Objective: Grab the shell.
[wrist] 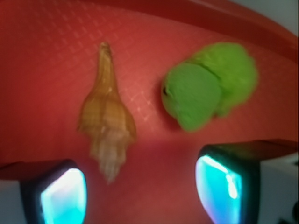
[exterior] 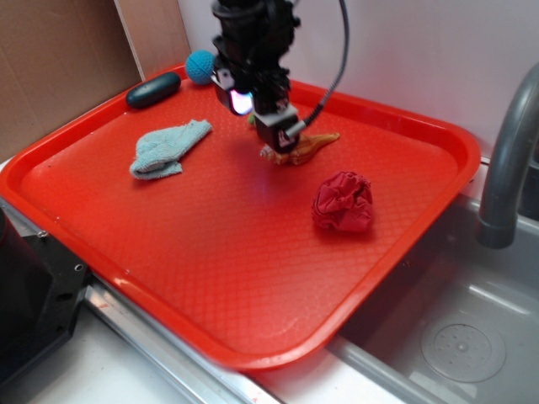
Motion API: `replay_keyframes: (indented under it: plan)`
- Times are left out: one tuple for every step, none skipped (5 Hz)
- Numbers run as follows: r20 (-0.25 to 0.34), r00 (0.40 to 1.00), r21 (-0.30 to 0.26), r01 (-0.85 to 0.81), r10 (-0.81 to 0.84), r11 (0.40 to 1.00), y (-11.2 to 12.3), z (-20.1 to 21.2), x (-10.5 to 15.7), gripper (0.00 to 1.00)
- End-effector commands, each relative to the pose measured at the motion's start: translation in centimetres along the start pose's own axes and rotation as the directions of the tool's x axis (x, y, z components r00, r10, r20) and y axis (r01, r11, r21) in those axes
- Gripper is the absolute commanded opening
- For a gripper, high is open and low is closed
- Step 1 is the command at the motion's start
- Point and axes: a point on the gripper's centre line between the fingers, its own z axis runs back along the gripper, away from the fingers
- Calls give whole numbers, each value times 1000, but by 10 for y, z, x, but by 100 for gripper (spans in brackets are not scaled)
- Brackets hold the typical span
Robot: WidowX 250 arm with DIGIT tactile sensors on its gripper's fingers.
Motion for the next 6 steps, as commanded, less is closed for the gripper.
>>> replay_keyframes:
  plan:
    - [30, 996, 32, 87, -87, 996, -13, -11, 18, 100]
    - [24, 994, 30, 109, -110, 994, -19, -18, 16, 100]
    - [20, 993, 33, 119, -119, 992, -19, -20, 20, 100]
    - [18, 995, 36, 93, -93, 995, -12, -20, 22, 95]
    - [11, 998, 25, 55, -55, 998, -5, -18, 18, 0]
    - [-29, 998, 22, -59, 60, 998, 15, 2, 3, 0]
